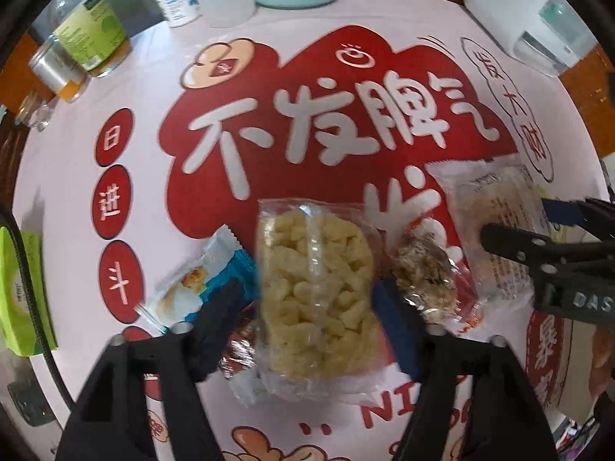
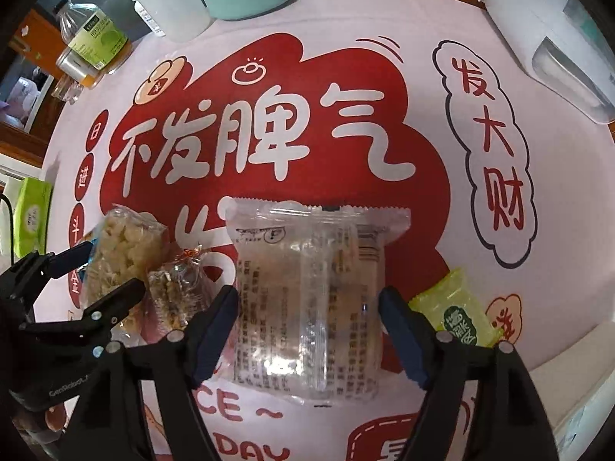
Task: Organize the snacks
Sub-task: 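Grasp the yellow puffed-snack bag with the left tool while the right tool grasps the clear printed packet, then carry the puffed-snack bag and clear packet into the white tray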
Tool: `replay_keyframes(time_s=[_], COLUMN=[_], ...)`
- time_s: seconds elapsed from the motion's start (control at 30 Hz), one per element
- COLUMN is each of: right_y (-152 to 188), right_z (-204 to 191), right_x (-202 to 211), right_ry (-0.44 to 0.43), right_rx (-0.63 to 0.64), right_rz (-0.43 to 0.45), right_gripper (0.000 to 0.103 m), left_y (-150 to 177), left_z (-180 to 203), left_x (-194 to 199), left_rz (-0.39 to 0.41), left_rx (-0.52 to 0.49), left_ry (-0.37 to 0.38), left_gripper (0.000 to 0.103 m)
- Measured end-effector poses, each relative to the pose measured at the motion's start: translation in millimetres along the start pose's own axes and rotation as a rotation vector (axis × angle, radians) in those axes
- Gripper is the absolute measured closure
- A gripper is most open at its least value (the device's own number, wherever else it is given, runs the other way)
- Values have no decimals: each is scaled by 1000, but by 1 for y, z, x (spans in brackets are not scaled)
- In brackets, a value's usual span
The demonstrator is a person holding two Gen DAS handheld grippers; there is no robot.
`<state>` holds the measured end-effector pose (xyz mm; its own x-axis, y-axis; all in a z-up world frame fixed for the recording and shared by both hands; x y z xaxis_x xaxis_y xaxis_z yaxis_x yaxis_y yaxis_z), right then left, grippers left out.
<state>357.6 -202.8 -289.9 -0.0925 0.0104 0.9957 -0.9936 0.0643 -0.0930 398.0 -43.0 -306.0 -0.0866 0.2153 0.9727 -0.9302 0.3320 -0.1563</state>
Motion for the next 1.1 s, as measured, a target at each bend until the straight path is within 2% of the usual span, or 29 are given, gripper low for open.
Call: replay_keyframes(time_s=[0.17,0.3,0.47,0.6,0.8,0.93,1.1], right_y=[-2,3,25,60,128,173,226], right_z=[-2,-4,-2,-3,0,8,18], right_x=[-11,-12,-3,2,14,24,54], right_ry=[0,1,-9,-7,-30,-58,-95], right_rx=[-7,0,18,31,38,33,59], right_rz=[-11,5,22,29,31,27,71], right_gripper=[21,22,32,33,36,37,37], left_y=[2,12,38,67,131,178,226], left_z=[9,13,15,18,31,49,78], left_x=[0,2,15,32,56,75,99], left_rz=[12,11,21,42,66,103,130], left_rx=[-13,-4,14,53,106,129,118], left_ry=[-30,-36,-22,11,57,43,10], left_gripper=[45,45,46,46,46,46,46])
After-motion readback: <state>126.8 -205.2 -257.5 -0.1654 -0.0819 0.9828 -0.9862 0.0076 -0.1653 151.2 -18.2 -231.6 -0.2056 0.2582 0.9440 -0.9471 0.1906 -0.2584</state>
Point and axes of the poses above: each gripper's, at about its wrist camera, not at the fingertips, and x roughly against the way its jaws point, z to its right, y to its underside, the point moved 7 cm from there along -x, roughly the way its jaws point, and after that the axes turned 7 degrees about y, right-handed, at the moved point
